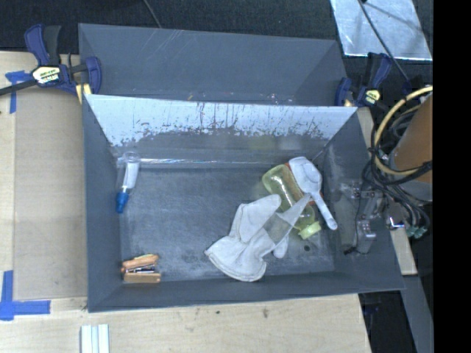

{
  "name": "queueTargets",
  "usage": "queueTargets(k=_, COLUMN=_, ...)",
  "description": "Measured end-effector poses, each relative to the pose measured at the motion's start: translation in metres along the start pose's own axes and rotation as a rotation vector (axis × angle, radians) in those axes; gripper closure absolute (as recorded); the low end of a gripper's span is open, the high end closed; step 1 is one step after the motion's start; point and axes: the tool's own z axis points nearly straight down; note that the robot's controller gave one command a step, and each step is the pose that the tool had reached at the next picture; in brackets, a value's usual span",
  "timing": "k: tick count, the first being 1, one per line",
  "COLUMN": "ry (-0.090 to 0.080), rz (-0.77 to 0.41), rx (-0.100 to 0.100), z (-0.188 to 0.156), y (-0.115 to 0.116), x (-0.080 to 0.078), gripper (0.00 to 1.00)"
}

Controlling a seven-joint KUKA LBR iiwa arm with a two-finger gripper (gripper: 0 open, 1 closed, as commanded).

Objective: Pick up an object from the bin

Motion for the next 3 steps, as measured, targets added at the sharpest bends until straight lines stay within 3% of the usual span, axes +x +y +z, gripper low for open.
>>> queueTargets(k=1, ry=-0.008, rz=-0.004, rx=0.002, z=-0.004, y=0.001, x=-0.002, gripper=0.0)
queueTargets(k=2, ry=-0.011, rz=-0.146, rx=0.003, z=0.038, y=0.034, x=-0.015, gripper=0.0)
queueTargets(k=3, ry=-0.008, rz=-0.501, rx=0.003, z=0.044, y=0.063, x=-0.037, gripper=0.0)
